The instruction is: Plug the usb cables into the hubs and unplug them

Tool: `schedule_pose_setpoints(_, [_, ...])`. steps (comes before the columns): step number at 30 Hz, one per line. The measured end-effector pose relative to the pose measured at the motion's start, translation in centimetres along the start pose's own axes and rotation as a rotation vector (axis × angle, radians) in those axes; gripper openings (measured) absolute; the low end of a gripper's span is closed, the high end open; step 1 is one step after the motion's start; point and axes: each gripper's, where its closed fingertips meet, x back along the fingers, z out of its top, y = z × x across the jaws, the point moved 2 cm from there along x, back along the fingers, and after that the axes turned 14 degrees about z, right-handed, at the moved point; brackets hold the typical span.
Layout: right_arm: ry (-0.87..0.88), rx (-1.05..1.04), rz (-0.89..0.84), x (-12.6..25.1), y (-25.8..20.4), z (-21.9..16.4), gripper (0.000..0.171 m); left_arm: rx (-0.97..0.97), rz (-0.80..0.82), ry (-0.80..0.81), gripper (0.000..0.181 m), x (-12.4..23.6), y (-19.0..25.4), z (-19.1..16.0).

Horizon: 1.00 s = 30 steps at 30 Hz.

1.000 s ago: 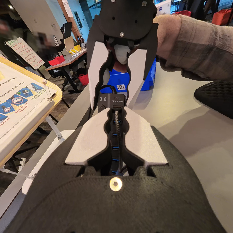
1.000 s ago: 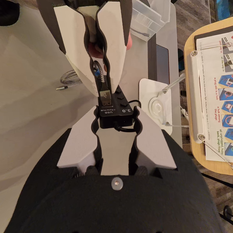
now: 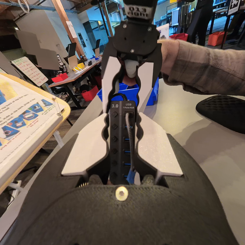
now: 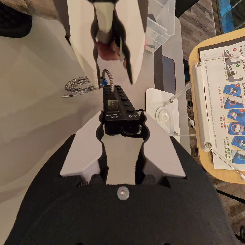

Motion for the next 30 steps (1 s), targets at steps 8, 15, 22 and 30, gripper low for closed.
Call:
schedule_pose_setpoints(8, [0.221,-0.047,-0.038,3.8,0.3,0.2,0.052,0.013,0.051,-0.06,0.048,2.4,-4.4,-2.1])
schedule_pose_setpoints(15, [0.349,-0.067,-0.079,6.8,0.5,0.4,0.052,0.027,-0.064,-0.111,0.067,2.3,-3.2,-4.4])
schedule_pose_setpoints(22, [0.408,-0.063,-0.061,7.2,0.1,0.9,0.052,-0.014,-0.083,-0.105,0.082,0.8,-1.0,-4.6])
schedule_pose_setpoints(30, [0.343,-0.043,0.01,4.6,-0.8,1.7,0.051,-0.075,-0.124,-0.2,0.086,-1.7,1.9,-7.7])
